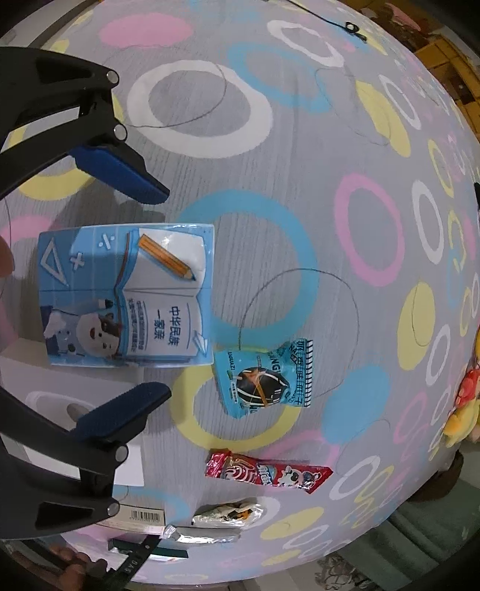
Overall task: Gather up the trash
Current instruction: 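Grasp the dark green box with the right tool while the left tool grasps the blue carton, then lift both held boxes and carry them down over the white trash bag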
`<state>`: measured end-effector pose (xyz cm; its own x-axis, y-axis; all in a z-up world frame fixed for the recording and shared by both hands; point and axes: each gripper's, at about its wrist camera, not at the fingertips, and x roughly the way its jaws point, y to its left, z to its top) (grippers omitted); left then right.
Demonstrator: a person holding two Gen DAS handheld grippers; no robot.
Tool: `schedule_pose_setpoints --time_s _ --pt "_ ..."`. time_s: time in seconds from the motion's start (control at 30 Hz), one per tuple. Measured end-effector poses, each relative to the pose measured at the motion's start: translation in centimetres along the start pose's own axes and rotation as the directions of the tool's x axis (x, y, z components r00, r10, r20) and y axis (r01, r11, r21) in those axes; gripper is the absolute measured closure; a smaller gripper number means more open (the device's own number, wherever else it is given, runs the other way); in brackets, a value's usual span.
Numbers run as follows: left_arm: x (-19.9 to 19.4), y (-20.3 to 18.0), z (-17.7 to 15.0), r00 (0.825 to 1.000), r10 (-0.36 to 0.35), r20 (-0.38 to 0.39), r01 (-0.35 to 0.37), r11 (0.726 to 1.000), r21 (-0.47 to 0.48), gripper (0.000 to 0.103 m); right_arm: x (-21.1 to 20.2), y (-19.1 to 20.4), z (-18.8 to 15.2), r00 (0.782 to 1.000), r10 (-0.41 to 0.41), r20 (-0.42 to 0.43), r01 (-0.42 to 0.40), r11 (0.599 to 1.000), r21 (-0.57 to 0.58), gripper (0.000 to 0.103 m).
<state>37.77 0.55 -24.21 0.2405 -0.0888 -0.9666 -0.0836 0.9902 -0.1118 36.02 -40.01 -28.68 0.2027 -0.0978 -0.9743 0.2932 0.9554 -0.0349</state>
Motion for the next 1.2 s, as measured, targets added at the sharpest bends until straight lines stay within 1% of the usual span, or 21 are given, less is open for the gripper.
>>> schedule_pose_setpoints --time_s 0.03,0.07,0.1,0.13,0.17,0.23,0.27,0.33,0.43,0.5,0.57,0.67,0.77,1.0,1.2 --pt "0.1 0.0 0.0 1.0 -0.001 0.0 0.001 1.0 0.003 0.012 -0.2 0.0 0.0 1.0 0.001 0.008 -0.001 1.0 -0.001 0.039" --pt "0.2 0.0 0.0 1.0 0.006 0.001 -0.006 1.0 0.004 0.017 -0.6 0.3 0.0 1.0 -0.002 0.012 0.002 1.0 -0.007 0.047" --pt "0.4 0.3 0.0 1.0 0.015 0.002 -0.015 1.0 0.002 0.024 -0.9 0.4 0.0 1.0 -0.001 0.02 0.002 1.0 -0.01 0.065" --pt "0.7 0.4 0.0 1.0 0.02 -0.004 -0.02 1.0 0.0 0.029 -1.2 1.0 -0.2 1.0 -0.001 0.02 0.001 1.0 -0.014 0.068" --pt "0.9 0.7 -0.2 1.0 0.017 -0.017 -0.017 1.0 -0.003 0.034 -1.1 1.1 -0.2 1.0 -0.007 0.021 0.007 1.0 -0.02 0.068" --pt "1.2 0.8 -0.3 1.0 0.014 -0.015 -0.014 1.0 -0.004 0.034 -1.0 1.3 0.0 1.0 -0.012 0.024 0.013 0.999 -0.029 0.068" --pt "1.2 0.8 -0.2 1.0 0.021 -0.013 -0.021 1.0 0.0 0.037 -1.0 1.4 0.0 1.0 -0.013 0.025 0.013 1.0 -0.027 0.068" --pt "1.1 0.8 -0.1 1.0 0.026 -0.006 -0.026 1.0 0.003 0.037 -1.0 1.8 0.0 0.999 -0.022 0.027 0.023 0.999 -0.035 0.069" --pt "0.4 -0.1 -0.7 1.0 0.006 0.005 -0.006 1.0 0.011 0.038 -1.0 1.6 0.2 0.999 -0.028 0.028 0.029 0.999 -0.038 0.069" --pt "-0.3 -0.3 -0.8 1.0 0.017 0.021 -0.017 1.0 0.02 0.038 -1.2 1.7 -0.2 0.999 -0.024 0.033 0.025 0.999 -0.028 0.069" --pt "-1.3 -0.2 -1.2 1.0 0.003 0.029 -0.003 1.0 0.01 0.038 -1.6 0.5 -0.5 0.999 -0.019 0.035 0.02 0.999 -0.031 0.069" --pt "-2.5 0.0 -1.4 0.999 0.002 0.045 -0.003 1.0 0.017 0.038 -3.0 0.3 -0.8 0.999 -0.015 0.042 0.017 0.999 -0.036 0.069" --pt "-3.3 -0.6 -1.4 0.998 0.009 0.065 -0.011 1.0 0.025 0.038 -4.7 0.5 -1.0 0.998 -0.008 0.058 0.01 0.999 -0.034 0.069" --pt "-6.4 -1.3 -2.0 0.994 -0.002 0.105 -0.002 0.999 0.039 0.038 -8.6 1.5 -1.1 0.995 0.013 0.102 -0.01 0.999 -0.038 0.069" --pt "-9.3 -1.7 -2.6 0.99 -0.012 0.142 0.006 0.999 0.047 0.038 -12.0 1.2 -1.6 0.99 0.039 0.138 -0.034 0.999 -0.042 0.069"
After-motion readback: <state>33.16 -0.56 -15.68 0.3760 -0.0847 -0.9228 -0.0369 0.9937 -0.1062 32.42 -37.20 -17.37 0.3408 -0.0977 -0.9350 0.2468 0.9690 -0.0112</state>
